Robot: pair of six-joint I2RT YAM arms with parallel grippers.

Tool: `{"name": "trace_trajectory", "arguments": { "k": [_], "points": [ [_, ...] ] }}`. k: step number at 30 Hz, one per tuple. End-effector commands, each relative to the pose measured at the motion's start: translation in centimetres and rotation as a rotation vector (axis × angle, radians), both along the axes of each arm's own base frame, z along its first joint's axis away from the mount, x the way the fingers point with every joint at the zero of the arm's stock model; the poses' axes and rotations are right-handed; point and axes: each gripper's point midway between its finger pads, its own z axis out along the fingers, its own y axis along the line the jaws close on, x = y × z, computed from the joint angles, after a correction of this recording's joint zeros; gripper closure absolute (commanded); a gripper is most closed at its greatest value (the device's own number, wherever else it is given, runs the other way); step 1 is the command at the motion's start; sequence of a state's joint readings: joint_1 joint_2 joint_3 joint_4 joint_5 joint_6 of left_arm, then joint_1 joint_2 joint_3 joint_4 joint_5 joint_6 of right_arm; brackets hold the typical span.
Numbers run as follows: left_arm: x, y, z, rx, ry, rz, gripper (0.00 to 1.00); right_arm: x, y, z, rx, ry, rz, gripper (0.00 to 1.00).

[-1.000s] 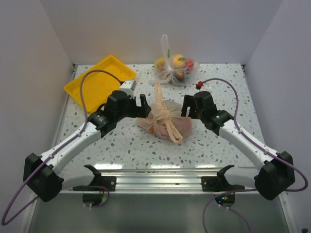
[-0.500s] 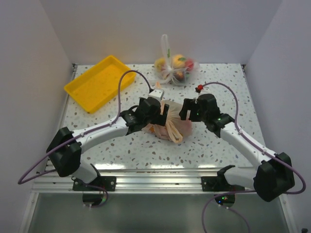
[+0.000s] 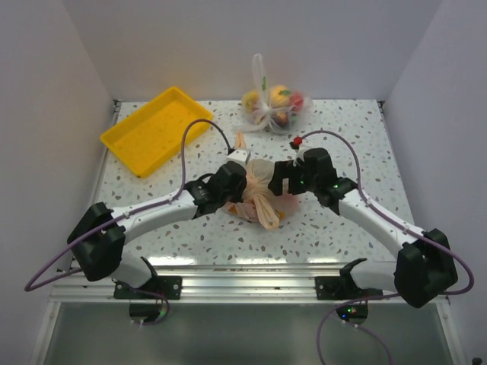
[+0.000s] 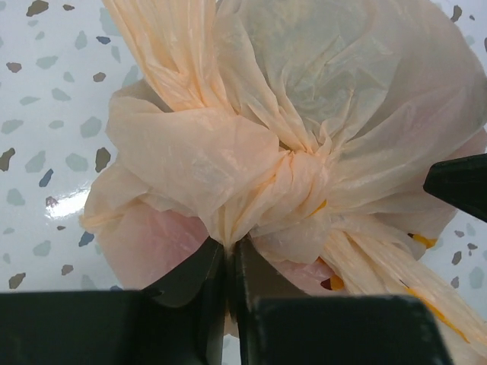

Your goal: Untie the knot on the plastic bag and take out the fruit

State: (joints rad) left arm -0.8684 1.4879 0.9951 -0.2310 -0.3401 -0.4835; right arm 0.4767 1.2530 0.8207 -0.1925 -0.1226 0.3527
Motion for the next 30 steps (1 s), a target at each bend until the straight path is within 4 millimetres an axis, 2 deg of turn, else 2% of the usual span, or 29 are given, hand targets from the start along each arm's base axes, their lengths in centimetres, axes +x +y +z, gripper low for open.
{"name": "trace_trajectory", "arguments": {
  "k": [1,2,3,4,7,14,17,18,21,22,24,25,26,28,30],
  "points": [
    [-0.2,-0.1,1.5,-0.063,-0.047,0.004,0.89,0.4,2.2,2.4,-0.016,-0.096,0.113,0.07],
    [-0.4,-0.1,1.6,-0.072,-0.05,-0.002,0.93,0.1,2.5,2.0,-0.04,-0.087,0.128,0.07],
    [-0.5,0.0,1.6,-0.08,-0.05,-0.002,0.95,0.2,2.9,2.6,-0.055,-0.104,0.143,0.07],
    [-0.7,0.2,1.1,-0.077,-0.044,-0.004,0.96,-0.4,3.9,2.6,-0.077,-0.113,0.178,0.07],
    [-1.0,0.2,1.3,-0.1,-0.047,-0.013,1.0,-0.5,4.8,2.3,-0.142,-0.13,0.205,0.07],
    [-1.4,0.4,1.7,-0.12,-0.06,-0.016,1.0,0.2,4.7,0.6,-0.221,-0.124,0.198,0.08],
    [-1.4,0.5,1.9,-0.135,-0.069,-0.014,1.0,0.2,4.8,-0.5,-0.236,-0.103,0.204,0.17],
    [-1.6,0.6,1.8,-0.139,-0.069,-0.014,1.0,0.0,5.0,-0.9,-0.236,-0.093,0.211,0.2],
    [-1.7,0.9,2.1,-0.149,-0.079,-0.005,1.0,0.1,4.7,-1.8,-0.247,-0.072,0.197,0.43],
    [-1.7,1.1,2.1,-0.149,-0.082,0.002,1.0,0.2,4.5,-1.9,-0.253,-0.075,0.177,0.6],
    [-1.6,2.0,2.2,-0.148,-0.094,0.038,1.0,0.1,4.2,-2.0,-0.252,-0.076,0.164,0.78],
    [-1.7,2.5,2.1,-0.14,-0.095,0.055,1.0,0.5,3.7,-1.7,-0.258,-0.092,0.129,0.93],
    [-1.4,3.1,2.5,-0.14,-0.114,0.086,1.0,0.5,3.3,-1.2,-0.259,-0.109,0.108,0.99],
    [-1.3,4.3,2.3,-0.126,-0.117,0.125,1.0,0.9,2.2,-0.6,-0.281,-0.132,0.06,1.0],
    [-0.9,6.6,2.3,-0.118,-0.117,0.202,1.0,1.8,-0.1,0.5,-0.305,-0.158,-0.038,1.0]
  ]
}}
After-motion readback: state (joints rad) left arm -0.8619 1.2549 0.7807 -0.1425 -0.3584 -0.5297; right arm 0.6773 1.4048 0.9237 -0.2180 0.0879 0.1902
